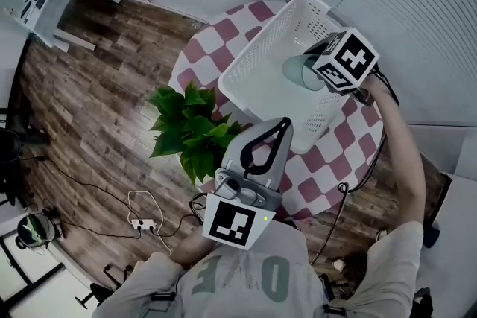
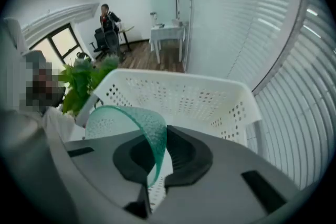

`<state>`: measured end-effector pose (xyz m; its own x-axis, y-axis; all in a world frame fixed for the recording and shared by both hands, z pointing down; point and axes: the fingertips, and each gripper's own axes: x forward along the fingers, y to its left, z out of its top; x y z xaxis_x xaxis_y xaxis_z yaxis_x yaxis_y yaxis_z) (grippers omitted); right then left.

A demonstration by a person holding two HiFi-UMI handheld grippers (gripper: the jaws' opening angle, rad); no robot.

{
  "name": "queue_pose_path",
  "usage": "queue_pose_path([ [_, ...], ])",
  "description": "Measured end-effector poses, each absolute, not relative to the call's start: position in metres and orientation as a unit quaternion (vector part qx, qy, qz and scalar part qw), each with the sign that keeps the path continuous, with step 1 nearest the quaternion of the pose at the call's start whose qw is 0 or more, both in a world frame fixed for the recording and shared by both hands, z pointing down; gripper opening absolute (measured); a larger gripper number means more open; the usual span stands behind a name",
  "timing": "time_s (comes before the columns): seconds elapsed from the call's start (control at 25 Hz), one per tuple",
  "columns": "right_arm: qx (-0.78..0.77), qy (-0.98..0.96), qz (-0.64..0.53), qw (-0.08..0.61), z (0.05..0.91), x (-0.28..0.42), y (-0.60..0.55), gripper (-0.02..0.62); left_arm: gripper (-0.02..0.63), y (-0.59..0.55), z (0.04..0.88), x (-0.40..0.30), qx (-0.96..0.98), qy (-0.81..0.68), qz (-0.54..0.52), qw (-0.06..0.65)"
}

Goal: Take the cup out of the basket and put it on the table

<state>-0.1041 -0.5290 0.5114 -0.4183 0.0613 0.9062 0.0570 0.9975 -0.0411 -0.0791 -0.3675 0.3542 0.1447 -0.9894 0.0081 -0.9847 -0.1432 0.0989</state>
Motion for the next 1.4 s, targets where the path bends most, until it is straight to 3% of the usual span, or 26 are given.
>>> queue_pose_path([
  [0.4, 0.113, -0.950, 0.023, 0.289, 0.328, -0.052, -0.457, 0.021, 0.003, -0.329, 0.308, -0.070, 0.740, -0.671, -0.038, -0.007],
  [0.8, 0.232, -0.967, 0.034, 0.096, 0.281, 0.023, -0.368, 0.021, 0.003, -0.306, 0.277, -0.066, 0.719, -0.692, -0.042, -0.049],
  [1.16, 0.323, -0.940, 0.106, -0.023, 0.312, 0.064, -0.314, 0.021, 0.003, -0.303, 0.265, -0.052, 0.722, -0.687, -0.043, -0.072],
  [1.4, 0.348, -0.929, 0.125, -0.031, 0.329, 0.072, -0.310, 0.021, 0.003, -0.300, 0.266, -0.047, 0.725, -0.684, -0.035, -0.074],
])
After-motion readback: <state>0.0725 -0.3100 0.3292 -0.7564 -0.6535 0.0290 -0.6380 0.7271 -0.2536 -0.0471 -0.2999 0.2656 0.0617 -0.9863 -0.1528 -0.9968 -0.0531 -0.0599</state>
